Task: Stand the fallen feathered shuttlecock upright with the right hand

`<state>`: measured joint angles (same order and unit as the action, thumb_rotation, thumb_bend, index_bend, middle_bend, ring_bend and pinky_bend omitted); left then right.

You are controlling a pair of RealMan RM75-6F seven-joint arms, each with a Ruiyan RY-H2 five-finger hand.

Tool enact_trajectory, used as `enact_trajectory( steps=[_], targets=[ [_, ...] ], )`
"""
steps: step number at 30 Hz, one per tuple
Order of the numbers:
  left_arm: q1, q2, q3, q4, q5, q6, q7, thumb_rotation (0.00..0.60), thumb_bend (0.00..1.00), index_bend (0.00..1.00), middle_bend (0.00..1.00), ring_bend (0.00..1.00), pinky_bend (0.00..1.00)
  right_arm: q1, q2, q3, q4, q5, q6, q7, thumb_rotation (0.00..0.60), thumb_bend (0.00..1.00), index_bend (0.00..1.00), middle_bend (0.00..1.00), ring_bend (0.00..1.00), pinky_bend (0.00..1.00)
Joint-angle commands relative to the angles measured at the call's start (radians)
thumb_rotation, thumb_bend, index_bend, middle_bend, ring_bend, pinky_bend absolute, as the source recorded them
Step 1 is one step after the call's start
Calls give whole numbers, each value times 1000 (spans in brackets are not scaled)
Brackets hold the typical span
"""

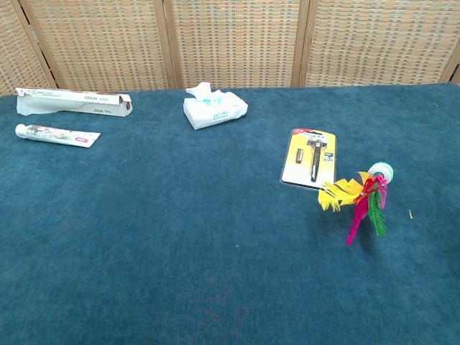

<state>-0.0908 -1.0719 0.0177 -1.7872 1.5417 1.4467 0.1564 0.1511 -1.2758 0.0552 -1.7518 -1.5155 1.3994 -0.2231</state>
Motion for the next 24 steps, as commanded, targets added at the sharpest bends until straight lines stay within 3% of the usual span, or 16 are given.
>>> enact_trajectory(
  steps=[1,13,24],
  targets=[
    [-1,1,0,0,2,0,-5,600,0,0,0,0,0,59,-23,34,-42,4,-65,10,600,299,194,0,0,0],
    [-6,3,1,5,-1,-15,-25,600,0,0,0,0,0,237,-219,130,-76,160,-238,-180,600,299,318,0,0,0],
    [-7,6,4,7,5,-15,-44,600,0,0,0,0,0,312,-344,137,-21,243,-261,-318,600,299,360,5,0,0]
  ],
)
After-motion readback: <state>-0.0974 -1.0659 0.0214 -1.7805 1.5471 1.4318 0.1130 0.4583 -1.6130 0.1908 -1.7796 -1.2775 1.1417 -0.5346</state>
